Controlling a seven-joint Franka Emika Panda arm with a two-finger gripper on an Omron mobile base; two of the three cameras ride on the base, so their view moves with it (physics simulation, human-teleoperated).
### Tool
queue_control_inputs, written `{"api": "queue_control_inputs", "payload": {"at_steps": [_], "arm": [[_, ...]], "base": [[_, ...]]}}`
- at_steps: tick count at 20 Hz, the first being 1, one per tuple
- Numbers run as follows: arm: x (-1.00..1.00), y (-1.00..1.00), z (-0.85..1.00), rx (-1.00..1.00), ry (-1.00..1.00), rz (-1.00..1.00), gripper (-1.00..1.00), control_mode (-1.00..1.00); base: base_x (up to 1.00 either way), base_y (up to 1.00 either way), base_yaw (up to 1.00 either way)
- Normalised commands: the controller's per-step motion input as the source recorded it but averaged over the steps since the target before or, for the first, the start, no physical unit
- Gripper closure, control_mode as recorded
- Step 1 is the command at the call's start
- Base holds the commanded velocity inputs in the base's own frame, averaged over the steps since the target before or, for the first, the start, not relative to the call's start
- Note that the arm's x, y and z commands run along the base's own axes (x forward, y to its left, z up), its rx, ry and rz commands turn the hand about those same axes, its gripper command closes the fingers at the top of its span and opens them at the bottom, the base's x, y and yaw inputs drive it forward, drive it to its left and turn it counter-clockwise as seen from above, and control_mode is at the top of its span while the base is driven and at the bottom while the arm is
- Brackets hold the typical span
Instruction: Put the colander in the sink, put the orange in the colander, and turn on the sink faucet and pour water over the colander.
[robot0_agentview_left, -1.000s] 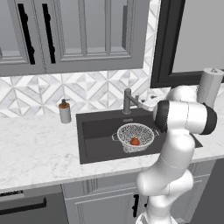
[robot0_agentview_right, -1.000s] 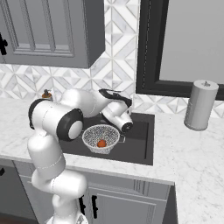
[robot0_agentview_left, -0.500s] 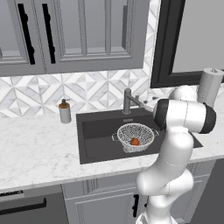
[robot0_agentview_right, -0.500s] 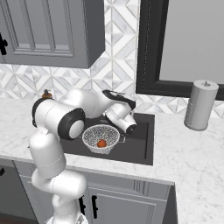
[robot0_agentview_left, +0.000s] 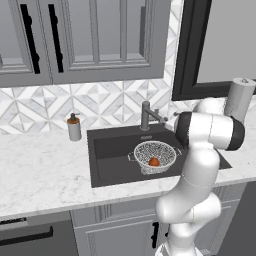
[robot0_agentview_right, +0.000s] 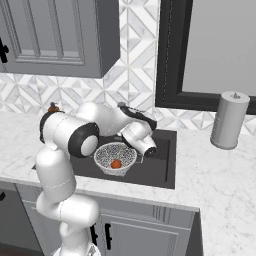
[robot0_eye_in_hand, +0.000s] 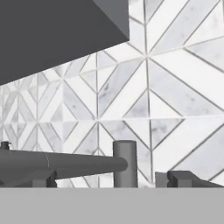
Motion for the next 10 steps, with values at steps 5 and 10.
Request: {"api": "queue_control_inputs", "payload": {"at_steps": [5,10], "arm": [[0.53,0.0,0.0,0.0,0.0,0.02,-1.0,-1.0],[0.34,-0.02,-0.18,0.0,0.0,0.06,-1.0,-1.0]], "base": [[0.0,0.0,0.0],[0.0,0.0,0.0]]}}
